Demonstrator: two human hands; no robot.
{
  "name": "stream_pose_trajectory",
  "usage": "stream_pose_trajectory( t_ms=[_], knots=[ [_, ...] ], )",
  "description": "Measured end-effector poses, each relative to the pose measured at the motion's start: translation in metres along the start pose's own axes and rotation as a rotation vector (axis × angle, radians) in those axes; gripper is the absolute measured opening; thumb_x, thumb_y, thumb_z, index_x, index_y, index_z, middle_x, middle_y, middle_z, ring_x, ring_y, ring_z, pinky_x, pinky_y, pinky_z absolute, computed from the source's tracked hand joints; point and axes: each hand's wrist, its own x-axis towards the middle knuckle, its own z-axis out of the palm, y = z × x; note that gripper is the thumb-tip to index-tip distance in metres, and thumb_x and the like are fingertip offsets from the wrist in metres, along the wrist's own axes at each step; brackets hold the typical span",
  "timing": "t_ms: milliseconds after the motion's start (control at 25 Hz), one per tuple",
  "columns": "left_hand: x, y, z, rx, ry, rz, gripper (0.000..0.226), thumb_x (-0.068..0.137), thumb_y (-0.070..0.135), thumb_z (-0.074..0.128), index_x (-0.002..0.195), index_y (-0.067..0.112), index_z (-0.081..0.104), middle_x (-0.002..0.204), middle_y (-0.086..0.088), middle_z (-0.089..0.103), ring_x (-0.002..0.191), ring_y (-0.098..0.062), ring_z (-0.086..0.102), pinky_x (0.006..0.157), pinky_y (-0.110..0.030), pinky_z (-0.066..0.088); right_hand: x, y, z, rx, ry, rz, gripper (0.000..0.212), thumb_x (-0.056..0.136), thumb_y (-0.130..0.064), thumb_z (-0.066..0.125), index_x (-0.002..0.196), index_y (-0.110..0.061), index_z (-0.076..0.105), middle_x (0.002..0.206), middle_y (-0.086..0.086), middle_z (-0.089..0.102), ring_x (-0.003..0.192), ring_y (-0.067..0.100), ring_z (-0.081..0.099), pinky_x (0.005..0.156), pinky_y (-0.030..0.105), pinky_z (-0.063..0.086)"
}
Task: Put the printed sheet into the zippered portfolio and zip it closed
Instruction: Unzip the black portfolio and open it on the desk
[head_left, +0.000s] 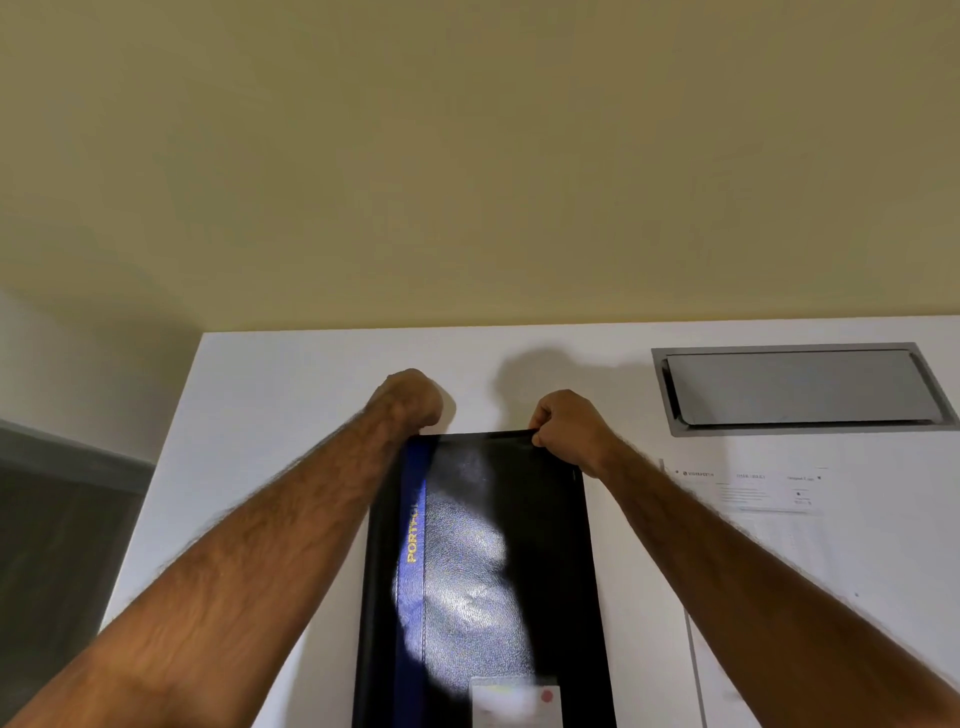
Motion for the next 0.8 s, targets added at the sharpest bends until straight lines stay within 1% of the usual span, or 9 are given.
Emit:
stream_pose_trajectory(
  t_ms=[120,200,320,440,480,520,600,680,800],
  knots=[
    [-0.015,0.016,0.008,0.039,0.023,0.034,0.035,0.082,0.001,0.051,0.113,-0.003,0.068,0.119,-0.018,0.069,0.109,-0.032,0.068,0.094,-0.043,0.056,0.002,-0.002,0.001,-0.006,0.021,-0.015,0.015,0.076,0.005,0.061,0.073,-0.006,0.07,0.08,0.008,0.071,0.08,0.021,0.066,0.066,0.029,0.054],
    [-0.024,0.03,0.008,-0.038,-0.013,0.057,0.023,0.078,0.0,0.053,0.095,-0.001,0.069,0.104,-0.017,0.073,0.097,-0.03,0.072,0.087,-0.038,0.059,0.004,-0.002,0.003,0.003,0.024,-0.014,0.013,0.075,0.005,0.062,0.076,-0.003,0.072,0.084,0.011,0.073,0.082,0.024,0.068,0.071,0.034,0.057],
    [-0.031,0.05,0.014,-0.161,0.007,0.098,0.001,0.074,0.003,0.061,0.074,0.004,0.061,0.075,-0.01,0.07,0.072,-0.024,0.071,0.067,-0.028,0.058,0.007,-0.003,0.005,0.013,0.019,-0.016,0.013,0.074,0.002,0.065,0.082,-0.004,0.073,0.089,0.011,0.073,0.086,0.025,0.068,0.078,0.039,0.059],
    [-0.037,0.066,0.022,-0.234,-0.025,0.162,0.007,0.075,0.009,0.07,0.072,0.004,0.067,0.065,-0.005,0.071,0.066,-0.019,0.073,0.07,-0.028,0.061,0.01,-0.005,0.003,0.036,0.005,-0.025,0.018,0.085,-0.004,0.061,0.099,-0.005,0.074,0.099,0.004,0.067,0.096,0.022,0.064,0.083,0.034,0.054],
    [-0.038,0.069,0.024,-0.245,-0.041,0.196,0.008,0.077,0.01,0.071,0.073,0.004,0.069,0.066,-0.006,0.071,0.068,-0.019,0.074,0.071,-0.03,0.062,0.012,-0.006,0.0,0.053,-0.025,-0.02,0.021,0.089,-0.004,0.058,0.103,-0.005,0.074,0.097,0.003,0.064,0.093,0.02,0.062,0.08,0.029,0.052],
    [-0.04,0.07,0.024,-0.259,-0.055,0.224,0.007,0.076,0.009,0.072,0.078,0.003,0.07,0.07,-0.008,0.073,0.071,-0.021,0.075,0.073,-0.032,0.062,0.013,-0.006,-0.003,0.073,-0.068,-0.015,0.022,0.09,-0.002,0.057,0.103,-0.004,0.074,0.091,0.003,0.064,0.086,0.018,0.061,0.072,0.023,0.051],
    [-0.041,0.069,0.026,-0.287,-0.05,0.261,0.022,0.072,0.007,0.075,0.093,0.005,0.068,0.085,-0.012,0.076,0.081,-0.026,0.075,0.08,-0.04,0.062,0.014,-0.007,-0.012,0.101,-0.167,0.005,0.018,0.088,-0.001,0.062,0.098,-0.005,0.076,0.074,0.0,0.064,0.066,0.011,0.056,0.051,0.013,0.042],
    [-0.042,0.067,0.029,-0.314,-0.026,0.295,0.034,0.068,0.008,0.075,0.099,0.012,0.062,0.098,-0.009,0.072,0.088,-0.028,0.073,0.083,-0.043,0.06,0.015,-0.008,-0.02,0.111,-0.258,0.029,0.012,0.083,-0.005,0.07,0.093,-0.008,0.076,0.066,-0.002,0.062,0.057,0.008,0.052,0.041,0.012,0.036],
    [-0.044,0.066,0.032,-0.278,-0.002,0.369,0.031,0.073,0.009,0.073,0.101,0.015,0.061,0.104,-0.006,0.069,0.09,-0.027,0.071,0.079,-0.037,0.059,0.02,-0.007,-0.021,0.123,-0.292,0.043,0.012,0.076,-0.004,0.076,0.089,-0.004,0.074,0.061,-0.002,0.06,0.049,0.007,0.05,0.036,0.011,0.034]
  ],
)
